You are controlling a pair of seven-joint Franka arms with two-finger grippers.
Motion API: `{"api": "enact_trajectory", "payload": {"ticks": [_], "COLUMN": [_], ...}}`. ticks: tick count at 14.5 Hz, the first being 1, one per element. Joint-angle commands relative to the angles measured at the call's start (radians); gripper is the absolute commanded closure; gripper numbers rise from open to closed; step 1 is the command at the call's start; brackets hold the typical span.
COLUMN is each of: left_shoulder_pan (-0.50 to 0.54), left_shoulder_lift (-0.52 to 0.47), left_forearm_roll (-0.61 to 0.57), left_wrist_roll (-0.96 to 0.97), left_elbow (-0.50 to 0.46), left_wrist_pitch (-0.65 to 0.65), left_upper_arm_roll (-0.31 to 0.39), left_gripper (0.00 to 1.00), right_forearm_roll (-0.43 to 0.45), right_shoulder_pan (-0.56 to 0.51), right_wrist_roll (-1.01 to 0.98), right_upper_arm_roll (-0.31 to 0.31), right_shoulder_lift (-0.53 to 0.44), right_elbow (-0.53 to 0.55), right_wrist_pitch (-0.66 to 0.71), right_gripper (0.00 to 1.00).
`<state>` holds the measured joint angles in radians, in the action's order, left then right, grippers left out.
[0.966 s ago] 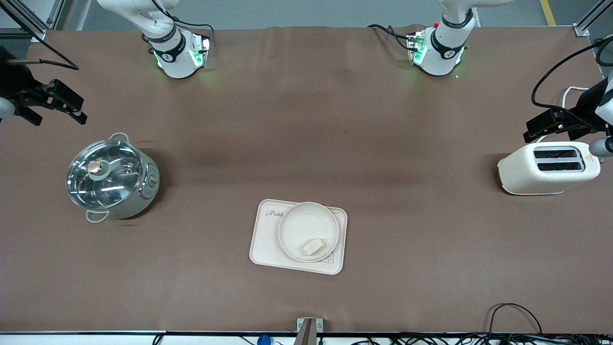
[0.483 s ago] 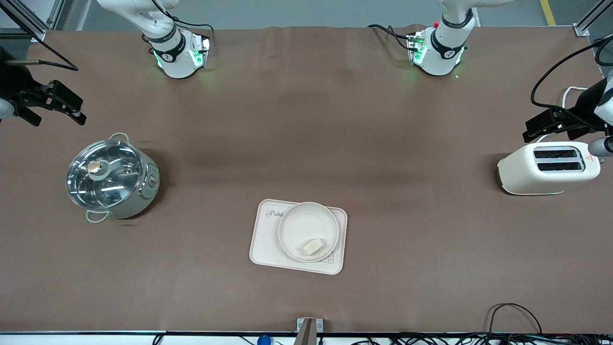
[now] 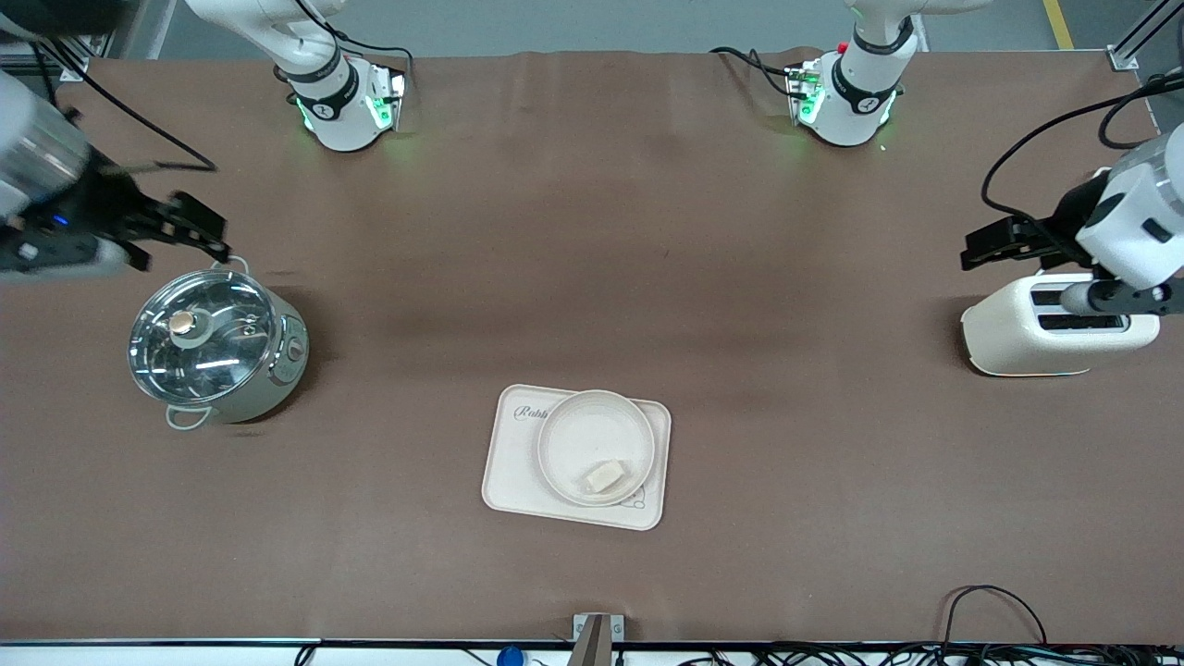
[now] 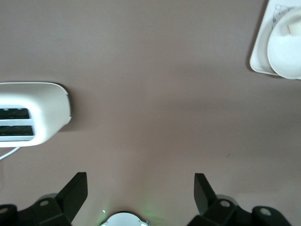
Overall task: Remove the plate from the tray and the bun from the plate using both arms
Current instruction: 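Reach the right gripper to the plate rim while the left gripper advances, then grasp the white plate rim with the right gripper and lift it off the tray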
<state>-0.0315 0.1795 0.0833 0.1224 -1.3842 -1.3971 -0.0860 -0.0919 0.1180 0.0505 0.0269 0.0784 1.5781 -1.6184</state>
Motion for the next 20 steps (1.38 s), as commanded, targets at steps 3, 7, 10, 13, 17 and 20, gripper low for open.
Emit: {"api": "enact_trajectory", "payload": {"ticks": [3, 7, 10, 13, 17, 20], "left_shoulder_pan": [-0.045, -0.068, -0.070, -0.070, -0.071, -0.071], "left_shoulder_lift": [0.031, 0.069, 0.113, 0.138, 0.155, 0.176], "left_forearm_roll": [0.019, 0.021, 0.020, 0.019, 0.024, 0.058], "left_wrist_roll": [0.017, 0.037, 0.037, 0.029, 0.037, 0.069], "left_elbow": [-0.030, -0.075, -0.072, -0.070, -0.072, -0.070], "left_wrist_pitch": [-0.069, -0.190, -0.258, -0.302, -0.376, -0.424], "left_upper_arm_roll": [-0.031, -0.046, -0.060, -0.060, -0.070, -0.086], "left_gripper": [0.00, 0.00, 0.00, 0.00, 0.00, 0.00], "right_forearm_roll": [-0.251, -0.325, -0.327, -0.330, -0.328, -0.325], "right_shoulder_pan": [0.089, 0.273, 0.345, 0.396, 0.426, 0.434], "right_wrist_roll": [0.037, 0.296, 0.347, 0.402, 0.424, 0.410], "right_upper_arm_roll": [-0.004, -0.004, -0.004, -0.004, -0.004, -0.004], "right_shoulder_lift": [0.324, 0.584, 0.728, 0.787, 0.843, 0.868], "right_elbow": [-0.020, -0.090, -0.145, -0.151, -0.208, -0.205], "right_wrist_pitch": [-0.278, -0.653, -0.845, -0.960, -0.986, -1.054], "right_gripper": [0.00, 0.00, 0.00, 0.00, 0.41, 0.78]}}
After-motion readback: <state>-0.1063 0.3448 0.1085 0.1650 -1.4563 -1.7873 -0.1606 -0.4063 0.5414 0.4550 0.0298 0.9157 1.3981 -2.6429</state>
